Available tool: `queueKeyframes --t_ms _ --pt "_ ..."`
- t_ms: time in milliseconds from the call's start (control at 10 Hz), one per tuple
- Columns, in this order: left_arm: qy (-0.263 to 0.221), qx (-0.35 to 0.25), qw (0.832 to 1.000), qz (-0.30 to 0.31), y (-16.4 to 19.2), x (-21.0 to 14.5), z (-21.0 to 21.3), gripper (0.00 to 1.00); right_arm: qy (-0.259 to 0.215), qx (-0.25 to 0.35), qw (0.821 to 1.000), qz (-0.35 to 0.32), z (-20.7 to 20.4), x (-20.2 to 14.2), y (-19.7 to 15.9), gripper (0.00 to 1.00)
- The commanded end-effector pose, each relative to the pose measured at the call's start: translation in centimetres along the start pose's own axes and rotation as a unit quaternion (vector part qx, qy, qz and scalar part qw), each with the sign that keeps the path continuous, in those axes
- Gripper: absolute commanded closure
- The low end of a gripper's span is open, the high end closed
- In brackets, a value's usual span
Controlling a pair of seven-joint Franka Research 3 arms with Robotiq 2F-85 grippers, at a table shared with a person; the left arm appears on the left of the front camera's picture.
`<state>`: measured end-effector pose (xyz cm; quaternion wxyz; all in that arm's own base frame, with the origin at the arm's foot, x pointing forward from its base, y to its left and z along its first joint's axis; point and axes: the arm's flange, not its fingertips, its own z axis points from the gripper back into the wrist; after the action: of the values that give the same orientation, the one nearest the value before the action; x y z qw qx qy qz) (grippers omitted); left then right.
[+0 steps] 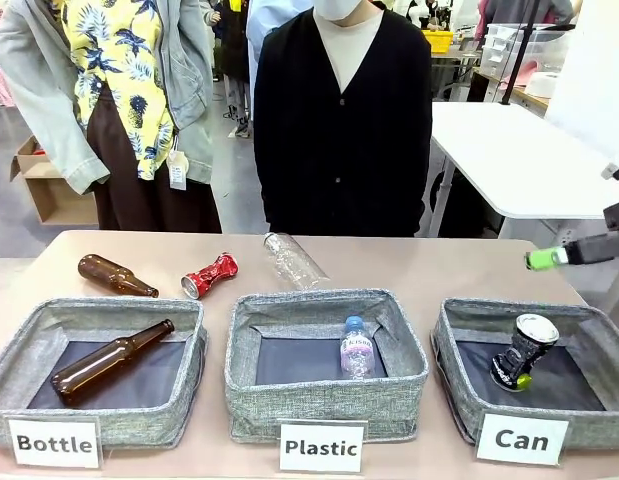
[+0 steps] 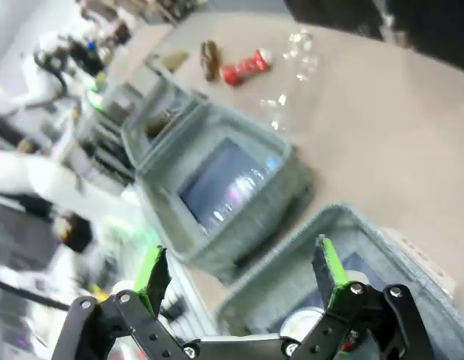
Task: Sort the can waste into the basket.
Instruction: Pick up the can waste from the table and place it in the right Fabric basket.
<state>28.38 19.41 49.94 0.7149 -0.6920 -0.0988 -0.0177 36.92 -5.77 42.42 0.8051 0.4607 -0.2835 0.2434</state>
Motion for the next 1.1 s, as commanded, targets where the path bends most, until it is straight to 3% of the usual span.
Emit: queueKeyframes --t_ms 0,100,300,400,1000 --pt "-0.001 -0.010 1.000 -0.006 -0.3 0.1 -0.1 0.00 -0.093 0.076 0.986 -0.118 -1.2 1.2 -0.6 0.00" --pt "-0.001 -0.010 1.000 -0.006 -0.3 0.1 -0.1 0.00 -0.105 0.093 0.975 -0.174 -1.5 1.5 -1.3 0.00" --pt "-0.001 -0.010 1.000 -0.006 -0.3 0.1 -0.1 0.00 -0.099 0.111 0.965 -0.215 -2.4 1.9 -2.7 0.00" --pt "-0.001 -0.010 1.000 -0.006 -0.3 0.1 -0.1 0.00 -0.090 0.103 0.977 -0.161 -1.8 0.5 -1.4 0.00" --pt "-0.001 -0.010 1.000 -0.006 -0.3 0.1 -0.1 0.00 -0.090 0.103 0.977 -0.161 -1.8 0.5 -1.4 0.00"
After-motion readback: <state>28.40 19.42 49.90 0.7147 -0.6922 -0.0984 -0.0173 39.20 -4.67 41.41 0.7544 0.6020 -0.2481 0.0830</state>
